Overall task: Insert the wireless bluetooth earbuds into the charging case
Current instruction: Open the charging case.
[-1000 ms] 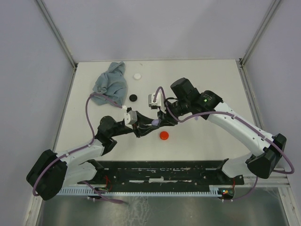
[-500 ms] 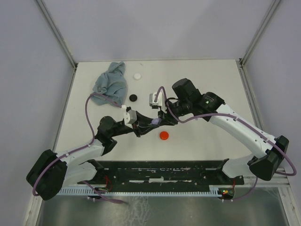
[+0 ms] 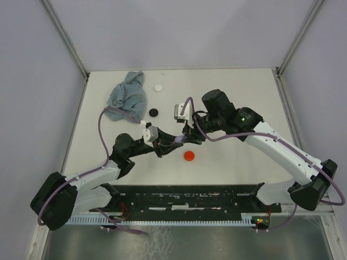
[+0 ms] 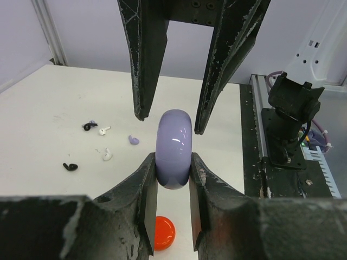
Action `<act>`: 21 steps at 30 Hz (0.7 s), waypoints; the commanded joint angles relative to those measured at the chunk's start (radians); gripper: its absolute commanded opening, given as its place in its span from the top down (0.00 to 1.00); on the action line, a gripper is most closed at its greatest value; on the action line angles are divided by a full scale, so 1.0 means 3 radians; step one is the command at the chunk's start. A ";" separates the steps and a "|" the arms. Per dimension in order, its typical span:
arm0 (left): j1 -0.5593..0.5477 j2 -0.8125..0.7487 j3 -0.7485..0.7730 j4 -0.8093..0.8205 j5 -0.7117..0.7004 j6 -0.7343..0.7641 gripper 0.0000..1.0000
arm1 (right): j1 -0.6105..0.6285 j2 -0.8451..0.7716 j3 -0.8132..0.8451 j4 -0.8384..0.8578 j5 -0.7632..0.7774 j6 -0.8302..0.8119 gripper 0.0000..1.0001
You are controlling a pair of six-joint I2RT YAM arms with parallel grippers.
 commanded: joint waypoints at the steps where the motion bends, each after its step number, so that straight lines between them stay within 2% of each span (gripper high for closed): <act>1: 0.0004 -0.0031 0.0039 0.0075 0.0012 0.0107 0.97 | 0.0017 -0.0063 -0.0004 0.0133 0.0013 0.0035 0.54; 7: 0.0004 -0.0022 0.0045 0.0103 0.0064 0.0090 0.97 | 0.0017 -0.0003 -0.0013 0.0101 -0.0137 0.0027 0.54; 15: 0.0004 -0.0042 0.0051 0.0122 0.0113 0.0052 0.94 | 0.0017 0.0050 -0.0016 0.0093 -0.0207 0.0004 0.61; 21: 0.0004 -0.0037 0.0046 0.0186 0.0136 0.0007 0.91 | 0.0017 0.0087 0.0006 0.0059 -0.0255 -0.0015 0.73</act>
